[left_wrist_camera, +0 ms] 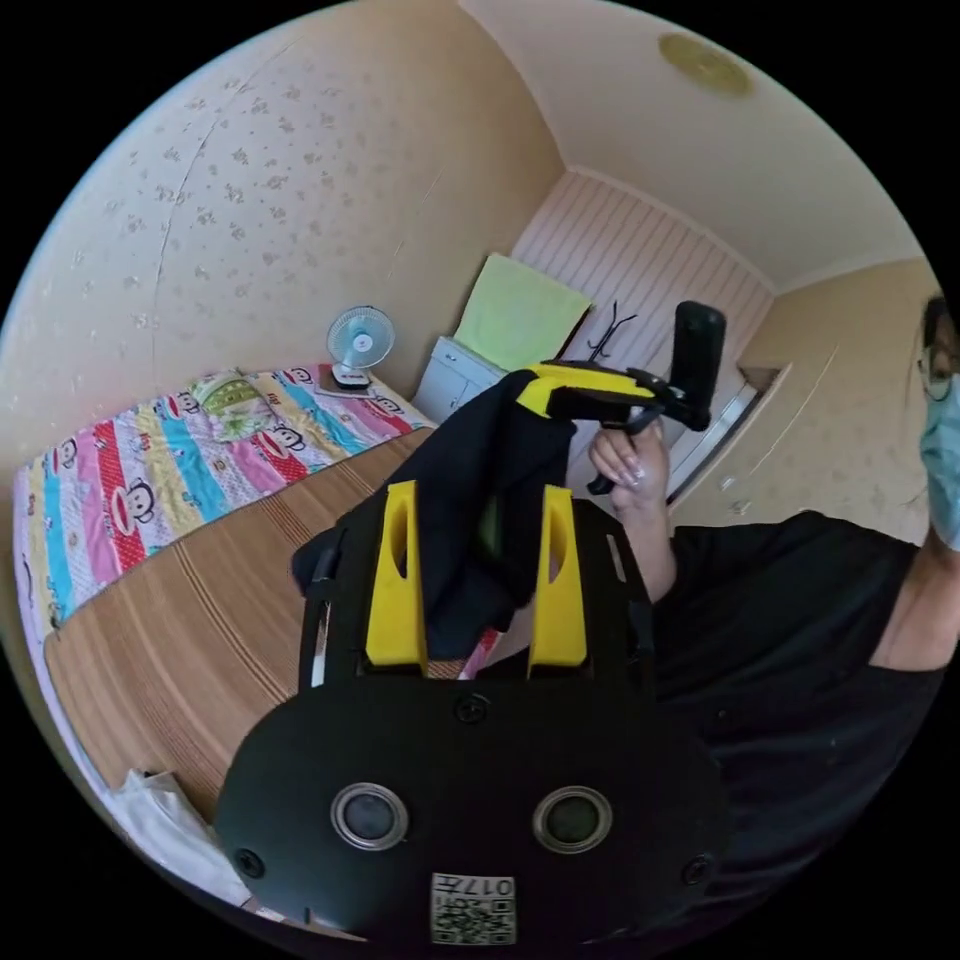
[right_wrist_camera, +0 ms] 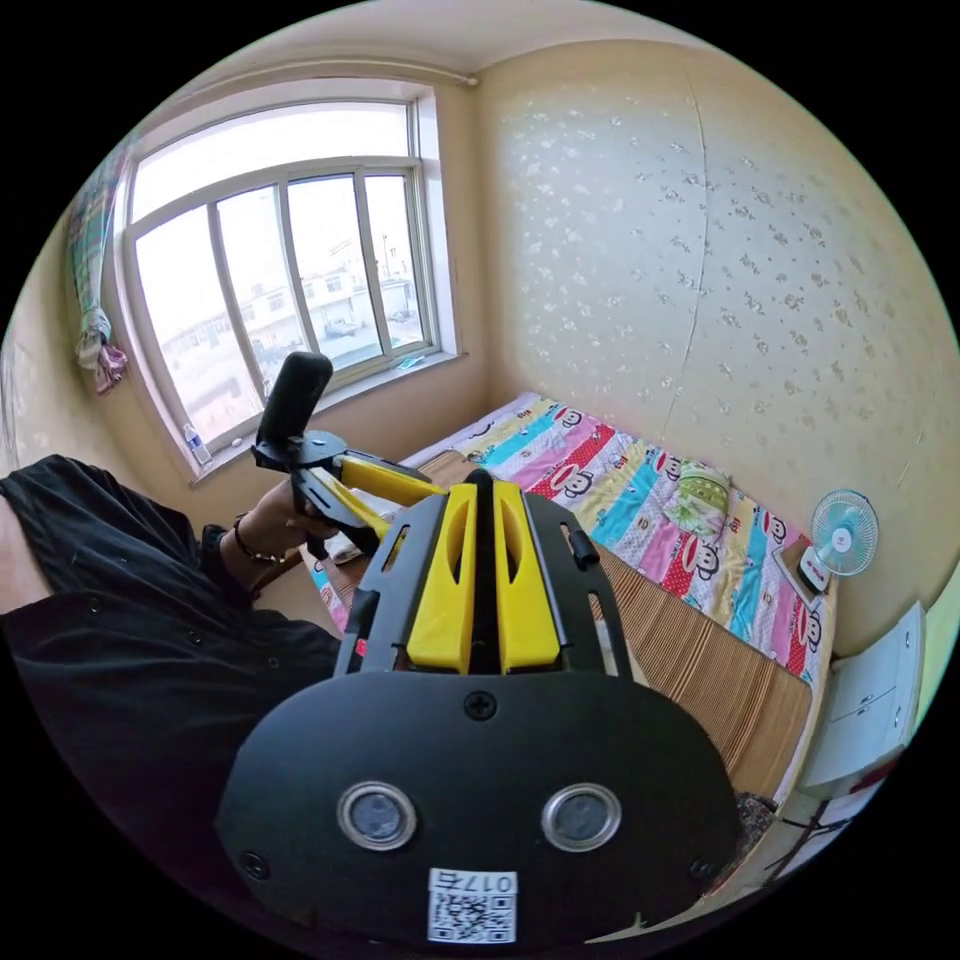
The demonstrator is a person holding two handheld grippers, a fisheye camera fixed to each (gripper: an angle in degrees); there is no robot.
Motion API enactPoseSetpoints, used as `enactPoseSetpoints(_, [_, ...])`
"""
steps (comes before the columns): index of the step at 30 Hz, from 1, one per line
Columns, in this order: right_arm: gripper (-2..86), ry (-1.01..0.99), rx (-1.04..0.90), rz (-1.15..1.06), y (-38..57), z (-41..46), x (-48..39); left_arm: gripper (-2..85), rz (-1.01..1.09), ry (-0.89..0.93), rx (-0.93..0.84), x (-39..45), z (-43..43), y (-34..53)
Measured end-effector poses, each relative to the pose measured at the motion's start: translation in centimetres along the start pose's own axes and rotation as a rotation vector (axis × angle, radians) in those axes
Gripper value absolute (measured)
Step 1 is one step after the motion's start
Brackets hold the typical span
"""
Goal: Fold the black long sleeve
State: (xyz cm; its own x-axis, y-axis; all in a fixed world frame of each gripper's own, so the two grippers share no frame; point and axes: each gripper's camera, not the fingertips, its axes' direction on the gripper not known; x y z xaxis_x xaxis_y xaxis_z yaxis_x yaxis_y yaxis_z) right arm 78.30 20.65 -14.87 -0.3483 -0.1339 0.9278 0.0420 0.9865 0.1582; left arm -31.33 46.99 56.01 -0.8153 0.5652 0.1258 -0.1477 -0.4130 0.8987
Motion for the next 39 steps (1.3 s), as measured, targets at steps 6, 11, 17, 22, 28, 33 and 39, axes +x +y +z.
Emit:
enactPoseSetpoints(6, [2.9,-0.028,0.085,0.018,0.3,-3.0,1.5,4.5,0.108,-0.037,-0.011,3.0,3.4,-1.7])
enactPoseSetpoints(11, [2.5,-0.338,0.123,0.056,1.9,-5.7,6.8,2.5,0.105,0.162,0.052,2.4,1.9,-3.3])
enactPoseSetpoints(17, [2.6,-0.588,0.230,0.196,7.5,-8.3,11.9,1.4,0.133,0.130,0.075,5.8,0.8,-5.0])
enactPoseSetpoints(22, [7.0,-0.548,0.176,0.392,13.1,-6.3,11.7,1.6,0.064,-0.007,0.222,8.4,-2.9,-5.7])
enactPoseSetpoints(28, [16.2,-0.709,0.078,0.423,10.9,0.6,7.2,1.9,-0.008,-0.035,0.363,9.9,-5.6,-6.6])
enactPoseSetpoints(33, [8.7,-0.638,0.055,0.366,6.4,2.8,6.0,2.2,-0.047,-0.060,0.416,10.4,-7.5,-6.8])
enactPoseSetpoints(39, [2.6,-0.229,0.241,0.438,4.1,-5.9,10.9,2.8,0.046,-0.167,0.360,8.3,-13.6,-6.3])
